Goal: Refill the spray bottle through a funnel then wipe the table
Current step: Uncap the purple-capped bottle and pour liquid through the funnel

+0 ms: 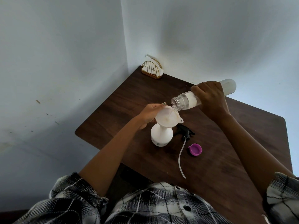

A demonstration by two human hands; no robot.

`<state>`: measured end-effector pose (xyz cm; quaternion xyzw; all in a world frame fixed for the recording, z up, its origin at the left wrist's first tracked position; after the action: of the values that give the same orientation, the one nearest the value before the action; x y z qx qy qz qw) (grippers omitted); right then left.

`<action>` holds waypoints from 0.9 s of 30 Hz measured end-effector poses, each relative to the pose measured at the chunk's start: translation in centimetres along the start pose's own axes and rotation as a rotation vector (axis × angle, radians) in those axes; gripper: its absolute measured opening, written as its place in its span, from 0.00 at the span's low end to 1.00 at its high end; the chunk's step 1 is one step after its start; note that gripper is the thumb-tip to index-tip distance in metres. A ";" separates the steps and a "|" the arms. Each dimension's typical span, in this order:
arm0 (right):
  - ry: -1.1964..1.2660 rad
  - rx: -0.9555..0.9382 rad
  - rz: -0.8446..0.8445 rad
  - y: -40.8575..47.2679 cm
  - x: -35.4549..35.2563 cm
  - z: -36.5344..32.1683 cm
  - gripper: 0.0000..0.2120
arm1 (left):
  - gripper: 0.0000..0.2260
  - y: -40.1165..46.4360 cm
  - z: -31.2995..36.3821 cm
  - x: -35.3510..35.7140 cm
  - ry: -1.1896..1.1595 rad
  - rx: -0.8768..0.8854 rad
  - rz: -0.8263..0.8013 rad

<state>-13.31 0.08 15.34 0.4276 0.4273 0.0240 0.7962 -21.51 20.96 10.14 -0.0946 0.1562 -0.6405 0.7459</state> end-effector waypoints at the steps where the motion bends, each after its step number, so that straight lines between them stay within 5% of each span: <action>1: 0.000 -0.001 -0.002 0.0 0.0 0.0 0.11 | 0.16 0.0 0.0 0.0 -0.001 -0.002 -0.001; 27: 0.190 0.156 -0.143 -1.1 0.3 -2.2 0.15 | 0.13 -0.1 0.0 -0.1 -0.008 -0.021 -0.049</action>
<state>-14.98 0.96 13.75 0.4526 0.5306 -0.0256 0.7162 -21.65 21.01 10.15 -0.1085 0.1576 -0.6564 0.7297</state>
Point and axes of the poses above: each hand's wrist, its own y-axis towards the middle knuckle, its own x-axis out of the palm, z = x × y, the point moved 1 cm from there along y, towards the middle knuckle, and after that the axes turned 8 degrees about z, right-handed, at the moved point
